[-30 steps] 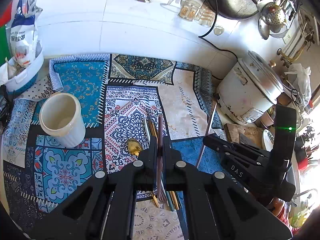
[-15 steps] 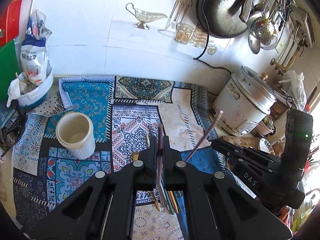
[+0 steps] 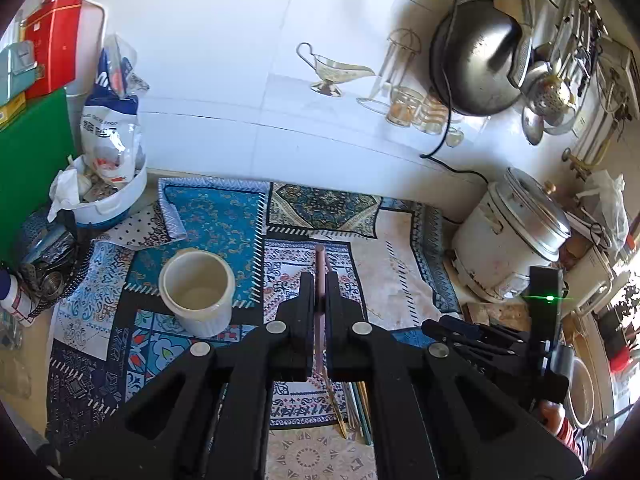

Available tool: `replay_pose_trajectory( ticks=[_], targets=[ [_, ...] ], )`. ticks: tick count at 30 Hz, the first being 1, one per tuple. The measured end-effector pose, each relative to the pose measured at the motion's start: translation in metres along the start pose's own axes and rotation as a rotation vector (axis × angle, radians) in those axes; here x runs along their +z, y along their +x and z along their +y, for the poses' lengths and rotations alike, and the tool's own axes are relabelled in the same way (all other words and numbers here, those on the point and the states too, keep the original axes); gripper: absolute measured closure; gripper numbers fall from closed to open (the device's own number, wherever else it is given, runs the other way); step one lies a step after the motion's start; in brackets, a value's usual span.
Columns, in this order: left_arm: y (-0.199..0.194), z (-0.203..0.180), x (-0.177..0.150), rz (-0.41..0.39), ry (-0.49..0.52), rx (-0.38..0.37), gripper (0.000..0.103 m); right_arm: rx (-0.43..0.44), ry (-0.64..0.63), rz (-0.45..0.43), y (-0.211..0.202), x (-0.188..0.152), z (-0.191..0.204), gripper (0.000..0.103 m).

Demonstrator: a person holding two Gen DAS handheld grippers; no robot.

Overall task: Organize utensils
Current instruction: 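Lift the chopsticks with both tools and carry them toward the white cup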

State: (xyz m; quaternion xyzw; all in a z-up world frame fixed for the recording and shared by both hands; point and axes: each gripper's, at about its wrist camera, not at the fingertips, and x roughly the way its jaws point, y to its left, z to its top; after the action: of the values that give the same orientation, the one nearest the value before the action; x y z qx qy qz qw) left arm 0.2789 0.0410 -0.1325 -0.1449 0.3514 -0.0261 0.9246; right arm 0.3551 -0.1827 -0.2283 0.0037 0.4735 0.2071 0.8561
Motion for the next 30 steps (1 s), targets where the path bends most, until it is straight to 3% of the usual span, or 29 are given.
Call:
replay_pose_trajectory(
  ticks=[21,30],
  targets=[
    [0.024,0.029,0.005,-0.001,-0.101,0.14,0.1,0.068,-0.143,0.242,0.162,0.08,0.02,0.075],
    [0.029,0.039,0.005,0.005,-0.15,0.174,0.1,0.031,-0.192,0.29,0.197,0.091,0.025,0.085]
  ],
)
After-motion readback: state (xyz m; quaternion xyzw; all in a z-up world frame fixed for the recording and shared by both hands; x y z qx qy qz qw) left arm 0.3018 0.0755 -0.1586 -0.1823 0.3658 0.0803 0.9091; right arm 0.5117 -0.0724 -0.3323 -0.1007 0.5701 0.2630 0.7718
